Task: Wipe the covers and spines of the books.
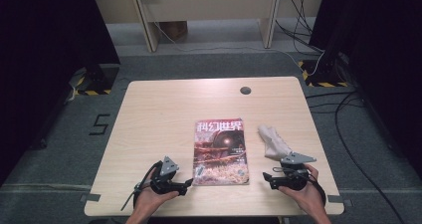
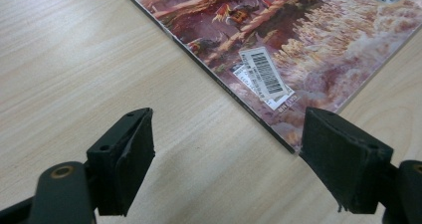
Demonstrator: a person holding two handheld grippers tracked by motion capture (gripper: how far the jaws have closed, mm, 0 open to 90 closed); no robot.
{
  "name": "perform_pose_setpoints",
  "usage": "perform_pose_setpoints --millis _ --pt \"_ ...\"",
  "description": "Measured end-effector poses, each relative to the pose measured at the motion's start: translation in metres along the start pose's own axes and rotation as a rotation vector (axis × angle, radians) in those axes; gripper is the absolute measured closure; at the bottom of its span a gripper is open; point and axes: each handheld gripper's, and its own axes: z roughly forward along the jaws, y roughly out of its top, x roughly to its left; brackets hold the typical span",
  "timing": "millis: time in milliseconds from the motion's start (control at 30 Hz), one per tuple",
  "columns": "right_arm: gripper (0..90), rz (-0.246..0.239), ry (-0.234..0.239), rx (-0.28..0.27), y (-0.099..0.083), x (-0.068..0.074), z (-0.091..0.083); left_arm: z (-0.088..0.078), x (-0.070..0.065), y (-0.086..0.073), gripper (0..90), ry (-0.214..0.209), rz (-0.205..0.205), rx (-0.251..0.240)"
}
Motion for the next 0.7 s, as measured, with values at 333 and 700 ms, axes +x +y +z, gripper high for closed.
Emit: perform_pose_setpoints --millis 333,700 --pt "17.5 -0.015 0.01 0.03 -0.01 0.004 -0.003 -0.002 -0.003 -0.003 20.4 -0.007 0.006 0.003" --pt "17.5 -0.016 0.011 0.046 -0.012 0.003 -0.003 -0.001 -0.002 -0.003 20.4 -0.004 0.004 0.005"
